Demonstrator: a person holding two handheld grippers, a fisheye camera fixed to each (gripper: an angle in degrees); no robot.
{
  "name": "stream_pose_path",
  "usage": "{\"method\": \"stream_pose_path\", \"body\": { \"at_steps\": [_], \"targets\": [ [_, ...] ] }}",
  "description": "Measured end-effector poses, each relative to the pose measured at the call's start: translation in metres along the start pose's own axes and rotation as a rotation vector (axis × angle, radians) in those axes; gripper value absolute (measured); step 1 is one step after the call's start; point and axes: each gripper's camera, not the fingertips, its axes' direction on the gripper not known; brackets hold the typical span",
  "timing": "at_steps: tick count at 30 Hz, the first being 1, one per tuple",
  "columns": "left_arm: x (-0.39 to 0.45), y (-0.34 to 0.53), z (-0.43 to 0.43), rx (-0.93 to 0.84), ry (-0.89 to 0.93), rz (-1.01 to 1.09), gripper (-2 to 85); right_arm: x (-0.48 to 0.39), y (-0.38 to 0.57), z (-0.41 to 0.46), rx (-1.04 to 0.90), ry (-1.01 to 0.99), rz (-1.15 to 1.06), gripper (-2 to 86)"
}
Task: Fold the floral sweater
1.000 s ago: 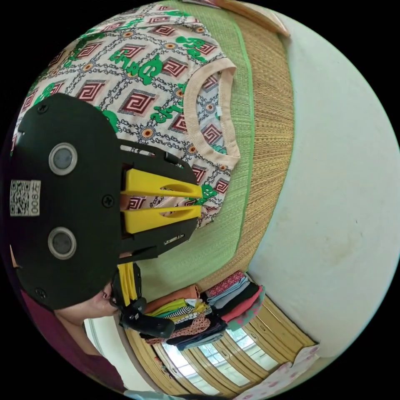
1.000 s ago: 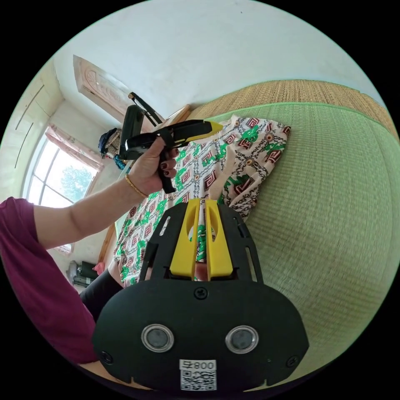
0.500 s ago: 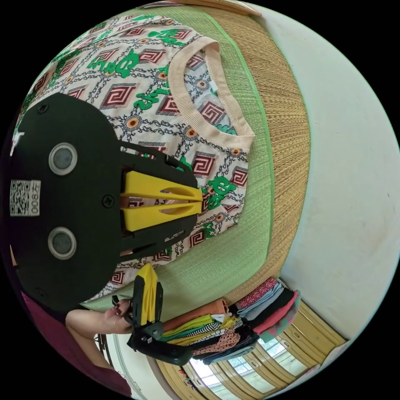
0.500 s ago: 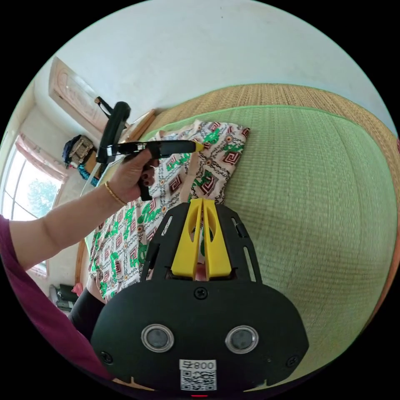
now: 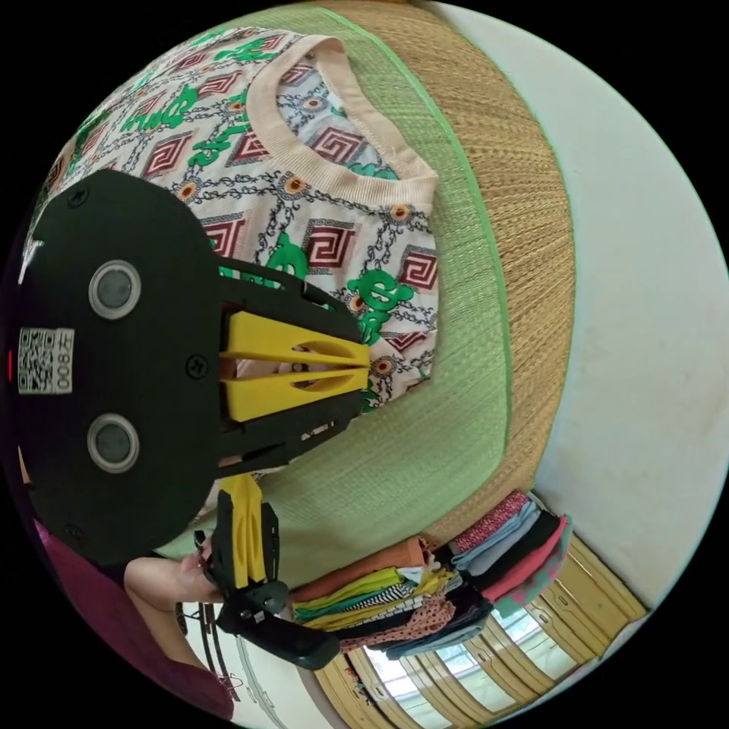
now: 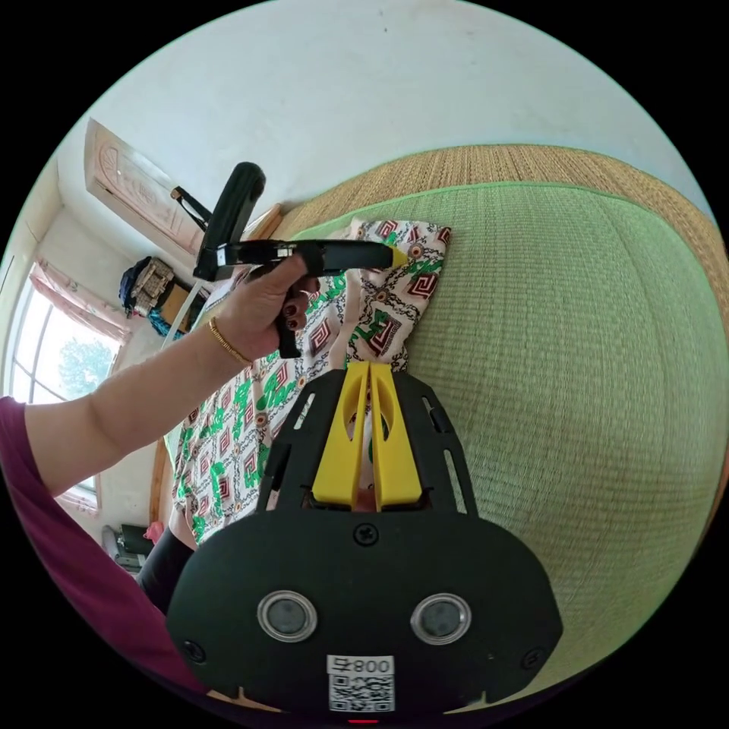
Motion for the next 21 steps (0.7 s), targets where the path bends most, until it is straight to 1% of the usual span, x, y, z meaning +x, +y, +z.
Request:
{"method": "stream_pose_path", "body": {
  "at_steps": [3, 4, 5, 7, 10, 13, 15, 16, 18, 19, 21],
  "targets": [
    [-0.005, 0.012, -0.017, 0.056, 0.022, -0.005, 0.1, 0.004, 0.002, -0.008, 0.033, -0.01, 0.008, 0.0],
    [-0.006, 0.017, -0.02, 0.054, 0.016, 0.006, 0.1, 0.005, 0.002, -0.01, 0.042, -0.009, 0.011, 0.1],
    [-0.009, 0.023, -0.017, 0.016, 0.0, 0.014, 0.1, 0.008, 0.003, -0.012, 0.048, -0.006, 0.019, 0.1],
    [-0.016, 0.033, -0.018, -0.004, 0.004, 0.008, 0.2, 0.013, 0.002, -0.007, 0.015, 0.003, 0.025, 0.1],
    [-0.031, 0.059, -0.044, 0.076, 0.043, -0.045, 0.3, 0.019, 0.003, -0.009, 0.019, -0.038, 0.031, 0.1],
    [-0.05, 0.102, -0.077, 0.163, 0.132, -0.102, 0.5, 0.027, 0.006, -0.02, 0.058, -0.049, 0.042, 0.1],
    [-0.068, 0.139, -0.099, 0.213, 0.162, -0.167, 0.8, 0.046, 0.011, -0.029, 0.111, -0.153, 0.096, 0.0],
    [-0.081, 0.168, -0.115, 0.246, 0.173, -0.222, 1.1, 0.053, 0.013, -0.031, 0.128, -0.189, 0.117, 0.0],
    [-0.104, 0.215, -0.141, 0.294, 0.165, -0.34, 2.0, 0.087, 0.025, -0.038, 0.212, -0.353, 0.217, 0.0],
    [-0.119, 0.25, -0.16, 0.342, 0.16, -0.416, 2.8, 0.096, 0.029, -0.039, 0.236, -0.398, 0.24, 0.0],
    [-0.14, 0.306, -0.191, 0.419, 0.132, -0.538, 4.3, 0.134, 0.046, -0.035, 0.318, -0.576, 0.395, 0.0]
  ]
}}
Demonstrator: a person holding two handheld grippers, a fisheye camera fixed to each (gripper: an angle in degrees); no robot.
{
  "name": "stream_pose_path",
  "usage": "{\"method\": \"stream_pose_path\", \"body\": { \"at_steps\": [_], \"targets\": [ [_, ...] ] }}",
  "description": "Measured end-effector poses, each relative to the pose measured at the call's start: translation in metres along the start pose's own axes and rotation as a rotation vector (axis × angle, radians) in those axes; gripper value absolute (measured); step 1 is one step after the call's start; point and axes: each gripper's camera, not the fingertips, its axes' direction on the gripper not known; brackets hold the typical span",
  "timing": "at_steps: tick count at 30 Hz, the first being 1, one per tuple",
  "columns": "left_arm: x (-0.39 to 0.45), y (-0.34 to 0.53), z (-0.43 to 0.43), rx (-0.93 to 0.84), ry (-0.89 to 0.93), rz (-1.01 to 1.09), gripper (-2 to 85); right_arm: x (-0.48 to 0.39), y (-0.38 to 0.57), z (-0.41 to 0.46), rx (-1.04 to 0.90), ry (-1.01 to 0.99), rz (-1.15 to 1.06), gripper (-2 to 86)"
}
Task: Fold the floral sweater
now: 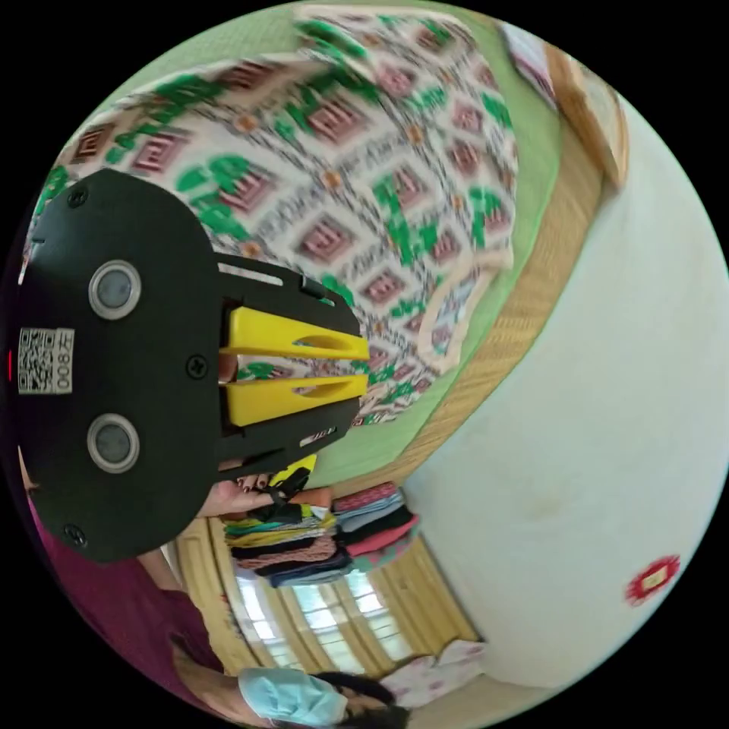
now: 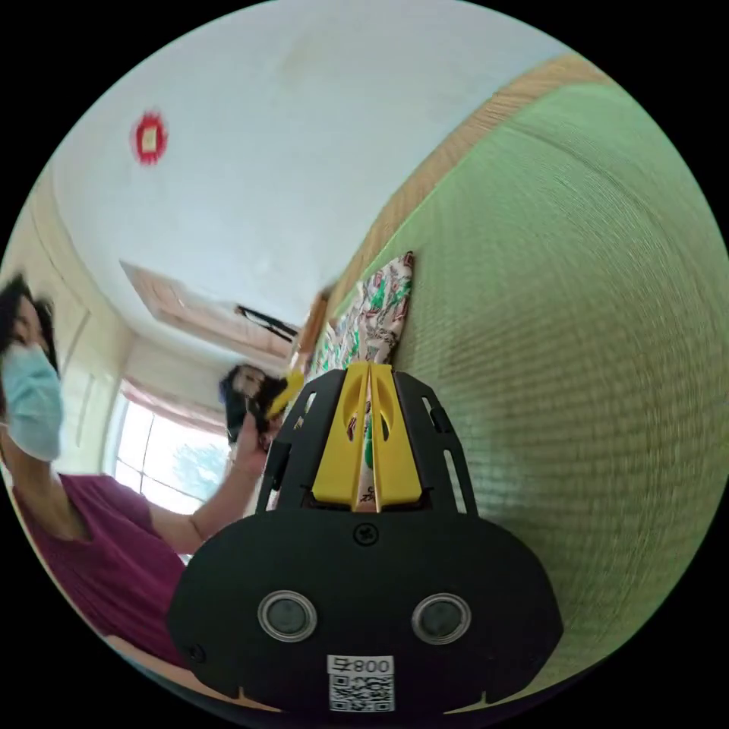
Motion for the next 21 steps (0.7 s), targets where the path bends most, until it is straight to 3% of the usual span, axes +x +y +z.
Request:
{"method": "stream_pose_path", "body": {
  "at_steps": [3, 7, 13, 16, 21],
  "targets": [
    [-0.055, 0.039, -0.084, 0.172, -0.089, -0.155, 6.8, 0.015, 0.0, -0.01, 0.051, -0.118, 0.06, 0.0],
    [-0.119, 0.08, -0.16, 0.282, -0.226, -0.301, 7.9, 0.005, -0.001, 0.001, 0.036, -0.058, 0.047, 0.0],
    [-0.198, 0.105, -0.191, 0.332, -0.116, -0.456, 7.9, -0.037, -0.005, 0.027, 0.036, 0.098, -0.008, 0.1],
    [-0.214, 0.106, -0.198, 0.339, -0.087, -0.427, 7.4, -0.089, -0.012, 0.076, -0.054, 0.151, -0.126, 0.5],
    [-0.235, 0.106, -0.21, 0.312, -0.058, -0.406, 5.9, -0.192, -0.016, 0.244, -0.396, 0.213, -0.402, 3.0]
  ]
}}
